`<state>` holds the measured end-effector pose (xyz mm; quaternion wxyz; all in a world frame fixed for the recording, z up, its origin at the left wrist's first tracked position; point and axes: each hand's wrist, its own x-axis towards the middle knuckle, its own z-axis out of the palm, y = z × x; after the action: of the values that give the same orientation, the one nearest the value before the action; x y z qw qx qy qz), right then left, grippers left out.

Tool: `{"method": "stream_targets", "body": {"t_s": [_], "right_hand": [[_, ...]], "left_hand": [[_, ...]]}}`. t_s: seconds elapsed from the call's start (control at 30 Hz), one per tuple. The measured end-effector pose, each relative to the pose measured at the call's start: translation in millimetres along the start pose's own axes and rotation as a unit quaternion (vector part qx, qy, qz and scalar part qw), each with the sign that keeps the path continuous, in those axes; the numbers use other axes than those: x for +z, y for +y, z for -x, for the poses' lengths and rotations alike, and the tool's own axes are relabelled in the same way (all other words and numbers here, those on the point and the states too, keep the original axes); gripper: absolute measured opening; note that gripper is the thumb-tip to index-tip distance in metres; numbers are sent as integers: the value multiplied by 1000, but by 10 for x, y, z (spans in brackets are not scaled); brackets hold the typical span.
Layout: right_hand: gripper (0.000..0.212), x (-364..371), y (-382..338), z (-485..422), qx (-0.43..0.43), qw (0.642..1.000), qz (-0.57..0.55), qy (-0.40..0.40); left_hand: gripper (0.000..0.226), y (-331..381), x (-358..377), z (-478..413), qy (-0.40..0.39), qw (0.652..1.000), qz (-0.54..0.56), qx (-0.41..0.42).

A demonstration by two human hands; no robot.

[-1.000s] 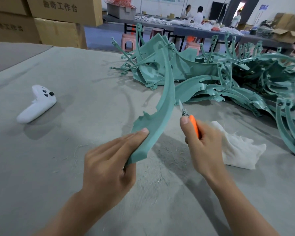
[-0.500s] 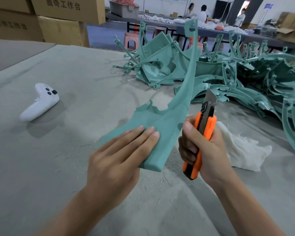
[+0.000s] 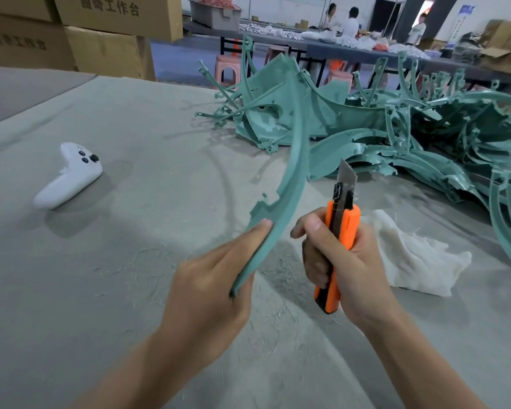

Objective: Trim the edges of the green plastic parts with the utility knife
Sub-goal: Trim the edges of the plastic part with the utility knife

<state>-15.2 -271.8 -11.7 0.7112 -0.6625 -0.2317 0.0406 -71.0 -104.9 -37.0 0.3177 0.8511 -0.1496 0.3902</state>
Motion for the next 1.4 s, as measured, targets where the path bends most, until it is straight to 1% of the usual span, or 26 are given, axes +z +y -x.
{"method": "stream_targets", "body": {"t_s": [0.07,0.1,0.13,0.2,0.27,0.4,0.63,0.87,1.0,1.07,1.13,1.23,1.27,1.33,1.4], "right_hand": [[75,16,10,-3,-40,993,106,26],[88,33,16,6,-58,984,167,34],[90,48,24,20,-72,972,220,39],[77,79,56,50,-99,952,287,42],[65,105,82,63,-119,942,311,40],[62,112,128,69,-133,928,346,41],[54,109,127,68,-145,928,339,47],[52,114,116,62,-158,914,366,70],[55,112,140,52,-161,890,414,99],[54,43,145,14,-143,881,430,134],[51,-76,123,-42,-132,878,425,177],[49,-171,75,-75,-155,886,381,215],[48,-148,71,-70,-172,889,369,208],[46,-49,79,-44,-203,896,358,167],[45,29,100,-11,-206,902,358,129]], "left_hand": [[45,1,-14,-19,34,999,-25,-26],[44,-8,-18,-25,51,997,-41,-31],[42,-21,-21,-29,64,996,-54,-30],[40,-39,-19,-19,78,994,-68,-27],[39,-37,-7,-4,84,994,-64,-21],[35,-27,14,16,98,995,-27,-8],[29,25,-28,-11,89,996,0,-19],[29,49,-49,-22,78,997,-9,-5],[29,42,-56,-34,67,997,-22,-3],[29,54,-55,-7,53,998,-20,8],[35,99,-33,25,39,999,-9,23],[35,151,13,21,44,999,-5,21],[35,154,16,9,46,999,-14,15],[39,137,-3,-12,47,998,-44,0],[42,119,-28,-21,51,996,-71,-14]]}}
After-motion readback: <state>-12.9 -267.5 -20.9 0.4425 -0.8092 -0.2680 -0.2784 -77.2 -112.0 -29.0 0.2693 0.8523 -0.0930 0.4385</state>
